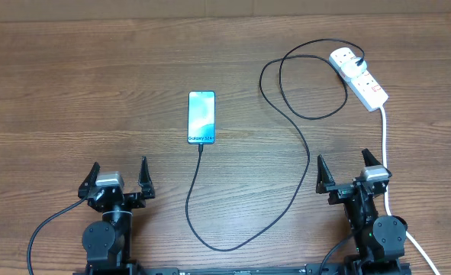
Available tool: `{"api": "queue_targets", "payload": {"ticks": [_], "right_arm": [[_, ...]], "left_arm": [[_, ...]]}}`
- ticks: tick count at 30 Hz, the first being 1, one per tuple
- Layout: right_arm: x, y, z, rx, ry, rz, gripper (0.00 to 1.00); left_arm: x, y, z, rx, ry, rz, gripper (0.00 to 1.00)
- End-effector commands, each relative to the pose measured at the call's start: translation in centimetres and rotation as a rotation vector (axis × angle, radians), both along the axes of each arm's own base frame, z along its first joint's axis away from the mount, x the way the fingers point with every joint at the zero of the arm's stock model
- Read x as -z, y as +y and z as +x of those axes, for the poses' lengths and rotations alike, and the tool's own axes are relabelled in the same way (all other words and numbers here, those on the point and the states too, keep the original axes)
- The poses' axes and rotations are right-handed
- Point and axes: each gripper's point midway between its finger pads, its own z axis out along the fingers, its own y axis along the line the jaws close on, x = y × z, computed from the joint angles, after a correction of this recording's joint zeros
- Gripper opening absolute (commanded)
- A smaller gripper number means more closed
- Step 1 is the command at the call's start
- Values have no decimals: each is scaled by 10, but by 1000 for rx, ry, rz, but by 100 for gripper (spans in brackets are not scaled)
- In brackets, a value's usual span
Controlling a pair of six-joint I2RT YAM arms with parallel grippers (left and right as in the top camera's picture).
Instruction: Plug charger to phone and switch on socket
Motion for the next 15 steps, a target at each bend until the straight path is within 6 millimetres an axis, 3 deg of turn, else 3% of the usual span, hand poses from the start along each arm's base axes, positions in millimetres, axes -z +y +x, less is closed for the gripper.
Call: {"api": "queue_targets", "payload": {"ticks": [1,15], "right_arm": [[1,-1,0,5,-5,-1,100],[2,0,0,-1,3,49,100]], "left_arm": [[-1,-3,0,16,-6,19,100],[-1,-3,0,16,-6,19,100]]}}
